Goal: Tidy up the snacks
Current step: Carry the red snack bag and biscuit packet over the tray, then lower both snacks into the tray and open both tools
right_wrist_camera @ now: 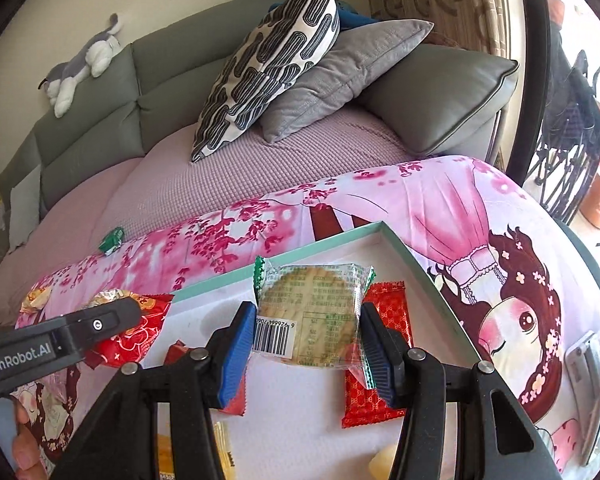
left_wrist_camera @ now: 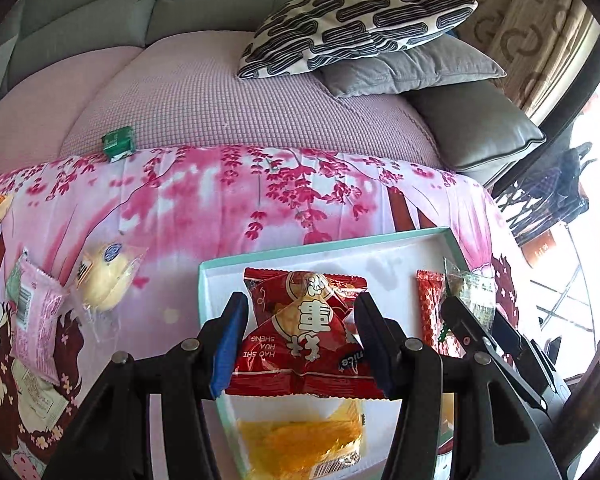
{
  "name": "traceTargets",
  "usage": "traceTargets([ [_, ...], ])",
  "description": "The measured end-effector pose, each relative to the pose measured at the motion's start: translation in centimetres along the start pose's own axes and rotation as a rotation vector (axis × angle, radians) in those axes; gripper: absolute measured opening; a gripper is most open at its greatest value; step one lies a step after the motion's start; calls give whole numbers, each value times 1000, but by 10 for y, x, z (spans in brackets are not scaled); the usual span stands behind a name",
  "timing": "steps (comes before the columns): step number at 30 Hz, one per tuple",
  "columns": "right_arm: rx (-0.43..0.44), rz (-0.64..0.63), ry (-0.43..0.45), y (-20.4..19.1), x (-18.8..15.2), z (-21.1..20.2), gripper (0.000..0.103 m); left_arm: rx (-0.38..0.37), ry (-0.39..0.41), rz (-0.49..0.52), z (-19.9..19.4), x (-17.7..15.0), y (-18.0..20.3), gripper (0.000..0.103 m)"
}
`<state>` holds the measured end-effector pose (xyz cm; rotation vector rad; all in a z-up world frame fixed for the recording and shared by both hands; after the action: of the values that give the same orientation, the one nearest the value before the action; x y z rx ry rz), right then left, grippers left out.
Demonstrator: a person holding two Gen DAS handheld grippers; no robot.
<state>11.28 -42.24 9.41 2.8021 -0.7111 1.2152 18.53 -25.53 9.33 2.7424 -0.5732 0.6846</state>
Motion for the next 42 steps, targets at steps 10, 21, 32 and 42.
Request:
traceTargets([
  [10,-26,4,-41,9,-7,29,55,5,-29,39,43,22,23,57],
  [21,-46,13,-72,15,-10,41,56,3,-85,49,80,18,31,57],
  [32,-81,-31,-80,13,-10,42,65,-2,-104,26,80,16,29,57],
  [42,-93,-46,-80,9,-5,19,65,-9,-83,-13,55,10,19,58],
])
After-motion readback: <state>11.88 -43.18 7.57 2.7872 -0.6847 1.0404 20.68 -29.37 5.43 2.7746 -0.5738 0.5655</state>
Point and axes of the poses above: each gripper's, at about its wrist camera, not at the fingertips, and z roughly the way its jaws point, y to its right, x to its top, the point moved 3 cm from there along z, roughly the way its jaws point, and after that the axes turned 10 degrees about z, right-handed, at the moved point
